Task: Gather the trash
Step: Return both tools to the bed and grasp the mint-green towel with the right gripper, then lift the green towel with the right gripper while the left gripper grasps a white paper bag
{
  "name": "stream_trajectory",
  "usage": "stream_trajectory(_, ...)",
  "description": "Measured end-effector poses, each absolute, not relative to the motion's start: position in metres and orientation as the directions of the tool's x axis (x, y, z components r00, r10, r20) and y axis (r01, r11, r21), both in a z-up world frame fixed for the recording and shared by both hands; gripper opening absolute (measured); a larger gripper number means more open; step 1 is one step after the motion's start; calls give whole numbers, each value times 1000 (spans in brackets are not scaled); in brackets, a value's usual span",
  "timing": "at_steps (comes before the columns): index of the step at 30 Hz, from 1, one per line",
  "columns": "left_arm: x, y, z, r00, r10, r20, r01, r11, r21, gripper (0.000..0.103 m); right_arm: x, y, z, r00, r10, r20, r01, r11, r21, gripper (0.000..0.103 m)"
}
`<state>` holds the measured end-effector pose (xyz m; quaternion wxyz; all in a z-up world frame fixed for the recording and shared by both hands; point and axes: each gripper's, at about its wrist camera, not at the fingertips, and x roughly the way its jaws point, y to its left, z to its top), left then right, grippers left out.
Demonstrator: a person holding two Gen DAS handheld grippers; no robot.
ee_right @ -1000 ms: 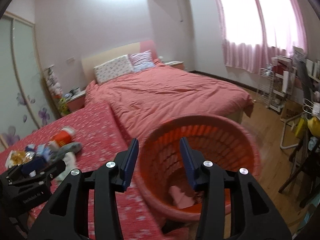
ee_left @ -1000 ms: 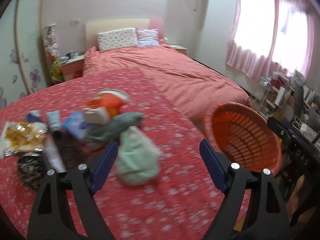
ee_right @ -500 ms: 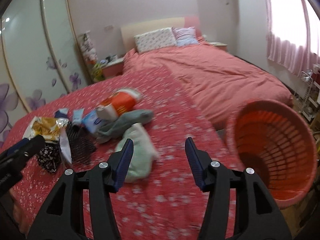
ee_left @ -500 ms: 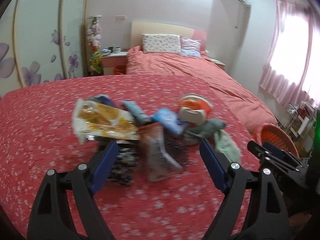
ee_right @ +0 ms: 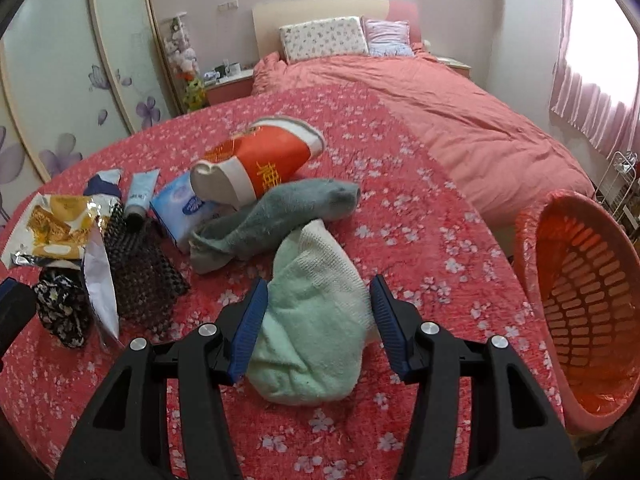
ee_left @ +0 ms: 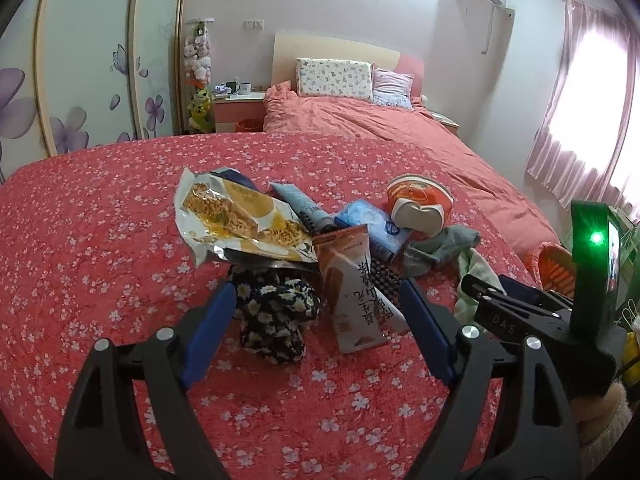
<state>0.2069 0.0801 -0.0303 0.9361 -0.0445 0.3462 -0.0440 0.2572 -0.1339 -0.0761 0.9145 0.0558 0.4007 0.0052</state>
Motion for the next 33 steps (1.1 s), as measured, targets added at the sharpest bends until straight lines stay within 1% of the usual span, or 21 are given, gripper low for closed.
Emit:
stream_trajectory(1,208,80,-31,755,-114,-646,52,992,-114,82,256,-135,-76,679,49,-733,38,994,102,42)
stream_trajectory(3,208,78,-33,751,-116,-650,53,992,-116,82,253,-137,-76,673,47,-738,42,994,102,22)
stream_trajectory(5,209,75,-34,748,-118,-653,54,992,-118,82,250,-143,-77,671,61,-739,48,991,126,12)
stream_trajectory(6,210,73,-34,746,-120,-655,56,991,-118,82,249,-144,-77,673,70,-736,46,990,136,9)
stream_trajectory(11,214,59,-38,736,-130,-664,71,991,-115,81,234,-151,-71,704,69,-707,44,989,140,6)
stream_trajectory(18,227,32,-44,714,-119,-690,83,993,-86,67,219,-168,-56,741,64,-669,61,985,162,6)
stream_trajectory(23,243,21,-56,686,-71,-724,53,997,-48,62,214,-172,-54,751,63,-657,59,985,163,6)
stream_trajectory(25,247,25,-61,669,-65,-741,46,998,-45,56,213,-172,-55,751,61,-657,61,985,162,6)
stream_trajectory(27,253,25,-66,648,-70,-758,45,998,-54,45,212,-173,-55,751,60,-658,64,985,162,6)
stream_trajectory(30,259,25,-70,636,-85,-767,53,996,-66,33,209,-178,-56,751,57,-657,70,984,166,6)
stream_trajectory(31,260,26,-71,633,-102,-768,61,995,-82,31,209,-180,-56,753,56,-656,73,983,168,6)
stream_trajectory(33,260,28,-71,630,-132,-765,74,991,-110,22,205,-184,-56,756,55,-652,77,982,172,6)
